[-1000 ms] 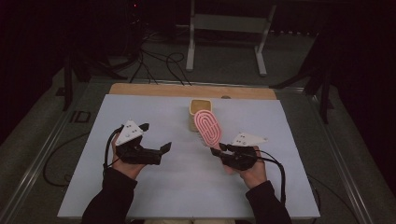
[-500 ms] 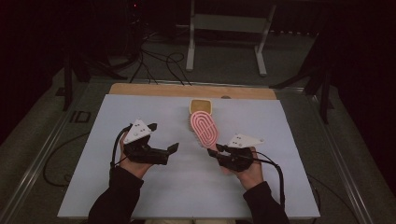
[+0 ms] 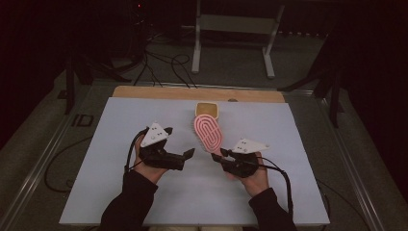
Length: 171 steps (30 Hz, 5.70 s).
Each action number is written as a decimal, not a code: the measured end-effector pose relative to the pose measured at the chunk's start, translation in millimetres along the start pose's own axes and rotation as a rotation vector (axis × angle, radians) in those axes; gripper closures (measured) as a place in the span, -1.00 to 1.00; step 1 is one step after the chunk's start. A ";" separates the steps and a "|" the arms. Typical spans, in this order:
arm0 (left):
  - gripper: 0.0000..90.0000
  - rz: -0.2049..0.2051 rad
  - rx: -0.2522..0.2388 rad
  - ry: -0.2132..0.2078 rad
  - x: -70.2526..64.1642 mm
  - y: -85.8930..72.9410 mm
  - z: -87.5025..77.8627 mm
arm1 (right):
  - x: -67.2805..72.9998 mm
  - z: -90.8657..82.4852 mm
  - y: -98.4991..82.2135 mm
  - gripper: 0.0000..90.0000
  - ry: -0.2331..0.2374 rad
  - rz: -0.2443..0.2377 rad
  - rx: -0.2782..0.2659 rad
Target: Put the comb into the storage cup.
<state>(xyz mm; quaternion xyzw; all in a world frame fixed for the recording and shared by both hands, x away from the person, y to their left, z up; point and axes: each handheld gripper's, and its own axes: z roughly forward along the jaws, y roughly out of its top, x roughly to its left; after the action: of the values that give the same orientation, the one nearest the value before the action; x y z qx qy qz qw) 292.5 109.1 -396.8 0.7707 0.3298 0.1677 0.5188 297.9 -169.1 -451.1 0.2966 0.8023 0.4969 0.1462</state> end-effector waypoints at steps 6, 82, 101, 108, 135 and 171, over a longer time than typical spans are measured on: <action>-1.00 -0.009 0.007 -0.019 -3.2 -0.4 9.8 | 2.5 4.0 -0.9 0.55 0.004 0.004 0.004; 0.38 -0.219 -0.045 -0.134 -22.3 -0.4 52.9 | 20.0 13.9 -0.8 0.55 0.029 -0.005 -0.005; 0.44 -0.246 -0.048 -0.140 -24.0 -2.0 56.1 | 17.8 14.6 -0.7 0.10 0.045 0.006 -0.009; 0.44 -0.253 -0.055 -0.130 -22.2 -1.4 54.7 | 14.0 16.2 -0.5 -0.21 0.078 0.032 0.014; 0.43 -0.261 -0.083 -0.105 -5.0 5.4 45.0 | 11.2 1.4 -5.3 -0.79 -0.111 0.003 0.056; 0.43 -0.232 -0.121 -0.060 19.9 37.9 26.4 | -15.6 -74.2 -80.3 -0.79 -0.294 0.080 -0.130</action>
<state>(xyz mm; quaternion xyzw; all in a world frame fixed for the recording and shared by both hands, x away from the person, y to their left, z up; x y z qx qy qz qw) 335.4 95.2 -374.7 0.6992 0.3904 0.1029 0.5900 244.2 -258.0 -488.6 0.3878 0.7259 0.5046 0.2611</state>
